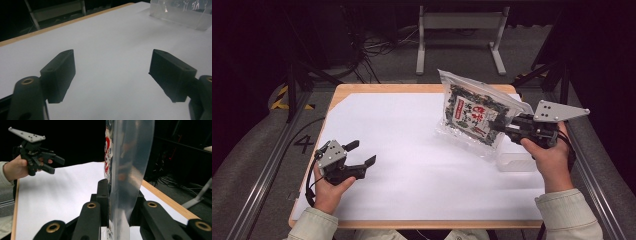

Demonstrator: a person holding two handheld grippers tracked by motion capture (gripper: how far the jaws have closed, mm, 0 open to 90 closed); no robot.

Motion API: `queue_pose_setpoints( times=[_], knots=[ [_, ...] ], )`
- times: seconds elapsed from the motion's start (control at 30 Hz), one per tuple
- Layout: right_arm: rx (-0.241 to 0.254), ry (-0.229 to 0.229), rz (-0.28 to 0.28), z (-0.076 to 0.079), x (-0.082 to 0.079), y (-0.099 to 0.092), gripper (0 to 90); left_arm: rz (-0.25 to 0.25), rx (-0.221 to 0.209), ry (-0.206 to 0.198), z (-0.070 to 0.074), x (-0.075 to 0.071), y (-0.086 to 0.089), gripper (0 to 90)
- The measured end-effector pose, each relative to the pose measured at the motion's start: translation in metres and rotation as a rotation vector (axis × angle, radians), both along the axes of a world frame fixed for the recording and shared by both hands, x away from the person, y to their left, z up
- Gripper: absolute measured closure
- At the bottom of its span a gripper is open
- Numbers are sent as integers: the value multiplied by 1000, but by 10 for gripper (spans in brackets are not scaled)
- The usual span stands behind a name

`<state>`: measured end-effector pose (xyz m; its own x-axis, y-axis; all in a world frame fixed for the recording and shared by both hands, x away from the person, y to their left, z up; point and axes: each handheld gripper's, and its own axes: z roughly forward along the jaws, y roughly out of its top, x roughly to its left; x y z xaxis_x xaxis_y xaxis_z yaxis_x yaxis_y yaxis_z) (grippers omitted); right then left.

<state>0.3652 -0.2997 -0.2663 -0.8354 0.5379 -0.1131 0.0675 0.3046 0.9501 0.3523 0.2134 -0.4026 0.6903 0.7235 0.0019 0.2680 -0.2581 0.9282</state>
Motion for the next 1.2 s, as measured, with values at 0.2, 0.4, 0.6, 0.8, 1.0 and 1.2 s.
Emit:
queue_pose_setpoints(
  times=[0.2, 0.4, 0.6, 0.8, 1.0, 1.2],
  knots=[
    [8, 6, -40, -1, 2, -10, 761, -12, -15, 1, -1, -1, -2, 201],
    [14, -3, -99, 1, 3, -23, 760, -20, -5, 17, -3, 1, -3, 196],
    [3, -13, -157, 7, 3, -36, 761, -11, -8, 30, -3, 2, -2, 194],
    [-12, -23, -234, 12, 3, -51, 760, -9, 2, 36, -4, 4, -1, 194],
    [-17, -28, -295, 13, 3, -62, 760, -8, 1, 41, -4, 3, -3, 193],
    [-18, -27, -346, 14, 5, -71, 761, 0, -1, 43, -4, 4, -1, 194]
  ],
)
